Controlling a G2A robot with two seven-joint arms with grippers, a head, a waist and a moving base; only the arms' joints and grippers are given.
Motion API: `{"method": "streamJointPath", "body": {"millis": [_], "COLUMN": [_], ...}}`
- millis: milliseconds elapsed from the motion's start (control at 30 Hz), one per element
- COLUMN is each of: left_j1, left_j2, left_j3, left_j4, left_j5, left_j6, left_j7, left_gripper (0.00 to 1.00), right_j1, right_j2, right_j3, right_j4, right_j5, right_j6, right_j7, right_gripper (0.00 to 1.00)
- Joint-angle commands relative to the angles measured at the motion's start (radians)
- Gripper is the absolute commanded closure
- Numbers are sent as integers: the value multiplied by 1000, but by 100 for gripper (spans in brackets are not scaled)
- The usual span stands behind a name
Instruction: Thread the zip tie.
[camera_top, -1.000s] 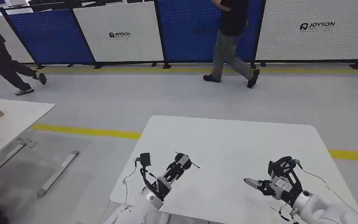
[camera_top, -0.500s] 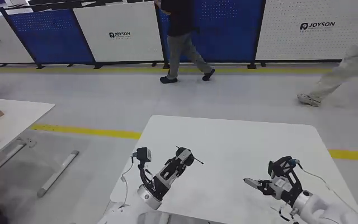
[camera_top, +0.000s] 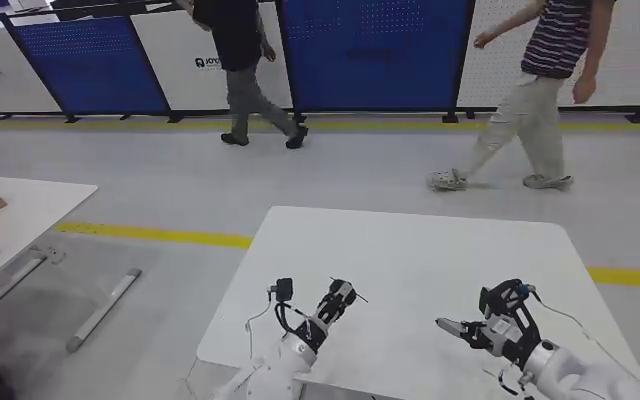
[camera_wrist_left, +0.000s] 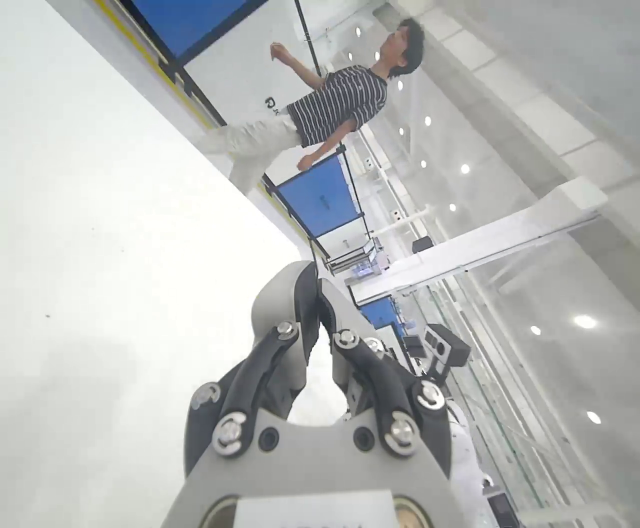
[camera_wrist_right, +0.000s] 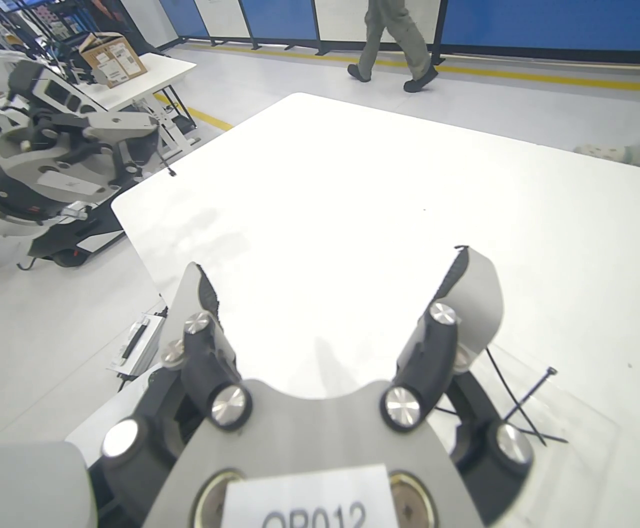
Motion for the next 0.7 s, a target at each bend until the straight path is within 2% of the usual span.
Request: {"method": "streamJointPath", "body": {"millis": [0, 667], "left_j1": [0, 0], "left_j2": [-1, -2], "left_j3": [3, 5], "left_j4": [-1, 3], "left_j5": [-41, -54], "left_j6": [-10, -9], "left_j7": [-15, -12], "left_gripper": [100, 100], "right_j1": [0, 0], "right_j2": [0, 0], "right_j3": [0, 0], "right_j4": [0, 0], "right_j5": [0, 0], "right_j6": [0, 0], "right_j7": [0, 0], "right_gripper": [0, 0]}}
